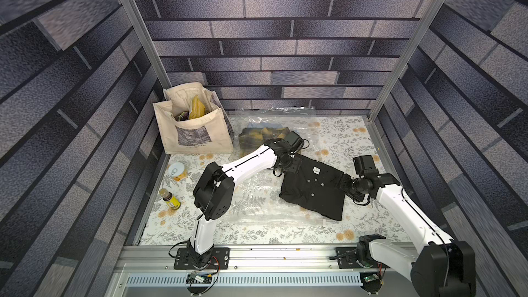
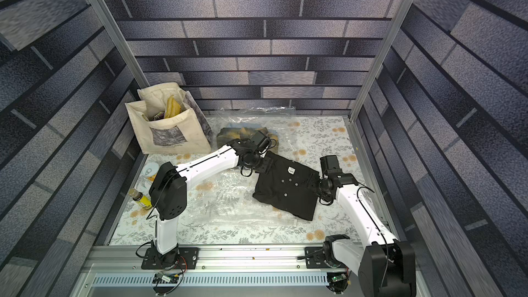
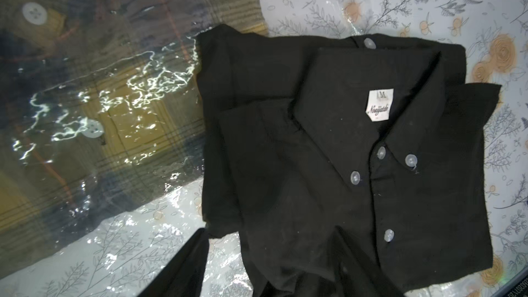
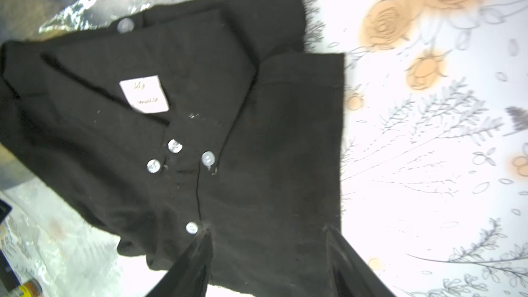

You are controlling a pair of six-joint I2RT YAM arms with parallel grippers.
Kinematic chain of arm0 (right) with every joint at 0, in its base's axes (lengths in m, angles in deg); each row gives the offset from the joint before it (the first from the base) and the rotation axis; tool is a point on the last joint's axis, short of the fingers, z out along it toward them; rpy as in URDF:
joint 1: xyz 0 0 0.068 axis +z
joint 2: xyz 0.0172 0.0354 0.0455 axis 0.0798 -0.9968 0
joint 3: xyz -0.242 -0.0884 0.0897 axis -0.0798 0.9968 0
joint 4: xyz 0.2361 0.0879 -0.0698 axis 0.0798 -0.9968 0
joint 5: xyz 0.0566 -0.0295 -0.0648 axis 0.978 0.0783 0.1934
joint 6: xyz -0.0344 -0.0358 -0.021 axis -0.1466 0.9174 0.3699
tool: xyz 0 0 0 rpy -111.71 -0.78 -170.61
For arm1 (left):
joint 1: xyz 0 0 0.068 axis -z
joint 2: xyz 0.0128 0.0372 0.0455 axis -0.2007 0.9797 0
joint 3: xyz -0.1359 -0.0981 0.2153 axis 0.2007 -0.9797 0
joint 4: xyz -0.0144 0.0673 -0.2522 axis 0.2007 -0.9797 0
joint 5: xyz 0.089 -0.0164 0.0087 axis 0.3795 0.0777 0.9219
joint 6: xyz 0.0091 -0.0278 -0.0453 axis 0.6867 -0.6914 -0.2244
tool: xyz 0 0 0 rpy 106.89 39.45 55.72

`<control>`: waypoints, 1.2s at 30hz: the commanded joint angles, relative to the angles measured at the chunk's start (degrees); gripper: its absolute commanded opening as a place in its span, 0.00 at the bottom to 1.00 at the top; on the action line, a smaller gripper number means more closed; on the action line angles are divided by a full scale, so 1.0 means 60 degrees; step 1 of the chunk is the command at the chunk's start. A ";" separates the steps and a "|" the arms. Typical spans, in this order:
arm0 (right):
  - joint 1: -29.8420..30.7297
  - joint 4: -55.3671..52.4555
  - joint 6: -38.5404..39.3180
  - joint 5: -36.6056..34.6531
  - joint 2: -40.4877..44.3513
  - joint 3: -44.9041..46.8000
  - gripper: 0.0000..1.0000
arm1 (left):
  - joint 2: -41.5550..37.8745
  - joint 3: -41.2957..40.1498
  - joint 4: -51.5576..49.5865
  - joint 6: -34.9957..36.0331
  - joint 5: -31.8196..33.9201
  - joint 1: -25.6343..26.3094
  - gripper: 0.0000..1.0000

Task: Place the folded shirt into the vacuum bag
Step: Adjust the shirt in the vacuum bag.

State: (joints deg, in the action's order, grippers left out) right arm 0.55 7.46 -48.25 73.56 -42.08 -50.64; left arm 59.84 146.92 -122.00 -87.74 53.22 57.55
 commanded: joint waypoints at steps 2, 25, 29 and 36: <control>-0.0666 0.0725 -0.0337 -0.0008 -0.0164 0.0581 0.63 | 0.0369 0.0788 -0.0759 0.0378 0.0261 -0.0079 0.68; -0.0956 0.2230 0.0393 0.0278 -0.2171 0.0577 0.58 | 0.1862 0.2089 -0.1181 0.0519 0.0268 0.0145 0.50; -0.0957 0.2507 0.0509 0.0467 -0.2578 0.0523 0.56 | 0.2105 0.2306 -0.1279 0.0546 0.0350 0.0191 0.37; -0.0944 0.3114 0.1036 0.1217 -0.2517 0.0704 0.25 | 0.1640 0.2082 -0.0742 0.0614 -0.0842 0.0133 0.14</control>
State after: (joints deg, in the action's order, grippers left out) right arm -4.76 23.66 -44.27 78.33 -58.04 -46.53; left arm 71.86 158.92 -127.40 -84.94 53.06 58.36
